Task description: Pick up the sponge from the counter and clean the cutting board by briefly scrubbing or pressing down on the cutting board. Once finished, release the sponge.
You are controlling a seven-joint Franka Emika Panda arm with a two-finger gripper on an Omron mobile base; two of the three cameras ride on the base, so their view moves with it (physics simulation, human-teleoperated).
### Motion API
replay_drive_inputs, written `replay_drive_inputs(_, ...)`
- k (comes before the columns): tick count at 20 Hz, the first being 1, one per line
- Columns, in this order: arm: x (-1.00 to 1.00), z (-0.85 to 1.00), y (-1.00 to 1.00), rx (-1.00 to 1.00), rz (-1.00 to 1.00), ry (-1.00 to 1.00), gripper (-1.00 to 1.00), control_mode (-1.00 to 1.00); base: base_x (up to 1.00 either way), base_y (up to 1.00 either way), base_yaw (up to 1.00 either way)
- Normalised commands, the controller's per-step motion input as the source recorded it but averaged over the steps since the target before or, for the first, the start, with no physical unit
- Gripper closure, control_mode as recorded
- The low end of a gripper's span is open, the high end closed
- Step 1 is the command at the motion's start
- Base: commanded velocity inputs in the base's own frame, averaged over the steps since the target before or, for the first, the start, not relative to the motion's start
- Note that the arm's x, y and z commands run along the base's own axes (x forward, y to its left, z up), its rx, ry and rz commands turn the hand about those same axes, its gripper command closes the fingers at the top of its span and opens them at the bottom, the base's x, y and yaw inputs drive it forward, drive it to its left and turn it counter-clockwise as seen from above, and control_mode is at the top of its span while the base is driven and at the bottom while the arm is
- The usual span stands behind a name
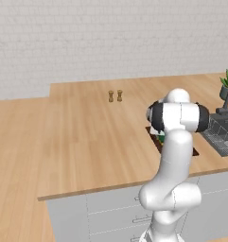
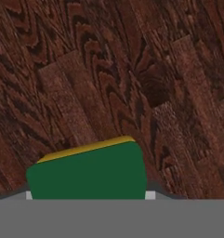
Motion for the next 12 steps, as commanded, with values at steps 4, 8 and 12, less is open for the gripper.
replay_drive_inputs(4, -0.98, -0.52, 0.0, 0.0, 0.0, 0.0, 1.0, -1.0, 0.0, 0.0, 0.0)
replay_drive_inputs(8, -0.97, -0.06, 0.0, 0.0, 0.0, -0.03, 1.0, -1.0, 0.0, 0.0, 0.0)
replay_drive_inputs(12, -0.93, -0.1, 0.03, 0.0, 0.0, -0.06, 1.0, -1.0, 0.0, 0.0, 0.0)
